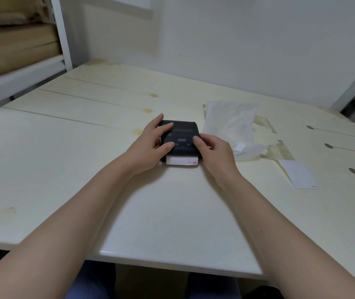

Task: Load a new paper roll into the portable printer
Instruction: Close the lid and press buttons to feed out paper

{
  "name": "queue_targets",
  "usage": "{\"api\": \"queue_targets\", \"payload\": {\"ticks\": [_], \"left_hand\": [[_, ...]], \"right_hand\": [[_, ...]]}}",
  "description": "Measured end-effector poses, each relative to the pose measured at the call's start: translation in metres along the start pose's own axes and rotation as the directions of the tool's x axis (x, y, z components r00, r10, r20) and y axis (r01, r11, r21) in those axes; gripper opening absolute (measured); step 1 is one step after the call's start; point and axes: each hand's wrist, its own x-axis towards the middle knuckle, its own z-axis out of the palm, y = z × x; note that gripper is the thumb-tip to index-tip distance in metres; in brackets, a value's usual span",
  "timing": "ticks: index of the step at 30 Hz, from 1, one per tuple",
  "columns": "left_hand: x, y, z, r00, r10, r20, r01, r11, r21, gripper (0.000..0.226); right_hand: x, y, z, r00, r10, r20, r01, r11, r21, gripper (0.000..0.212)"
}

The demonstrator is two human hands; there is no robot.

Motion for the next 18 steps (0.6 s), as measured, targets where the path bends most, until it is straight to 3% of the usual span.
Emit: {"api": "queue_targets", "payload": {"ticks": [5,11,13,15,18], "left_hand": [[0.001,0.005,0.001,0.992,-0.125,0.016,0.125,0.967,-0.221,0.059],[0.007,0.007,-0.003,0.976,-0.210,0.054,0.216,0.960,-0.180,0.076],[0.006,0.011,-0.002,0.973,-0.224,0.055,0.230,0.952,-0.200,0.071],[0.005,0.010,0.001,0.971,-0.238,0.018,0.232,0.928,-0.293,0.057],[0.002,0.010,0.001,0.951,-0.290,-0.107,0.213,0.865,-0.454,0.068]], "right_hand": [[0.004,-0.003,-0.001,0.997,0.064,0.051,-0.066,0.997,0.044,0.026],[0.000,-0.005,0.000,0.995,0.060,0.074,-0.059,0.998,-0.016,0.026],[-0.001,-0.007,-0.001,0.995,0.069,0.079,-0.066,0.997,-0.032,0.025],[-0.003,-0.009,-0.001,0.995,0.063,0.072,-0.061,0.998,-0.028,0.025],[-0.009,-0.007,-0.001,0.999,0.031,0.036,-0.034,0.995,0.094,0.022]]}}
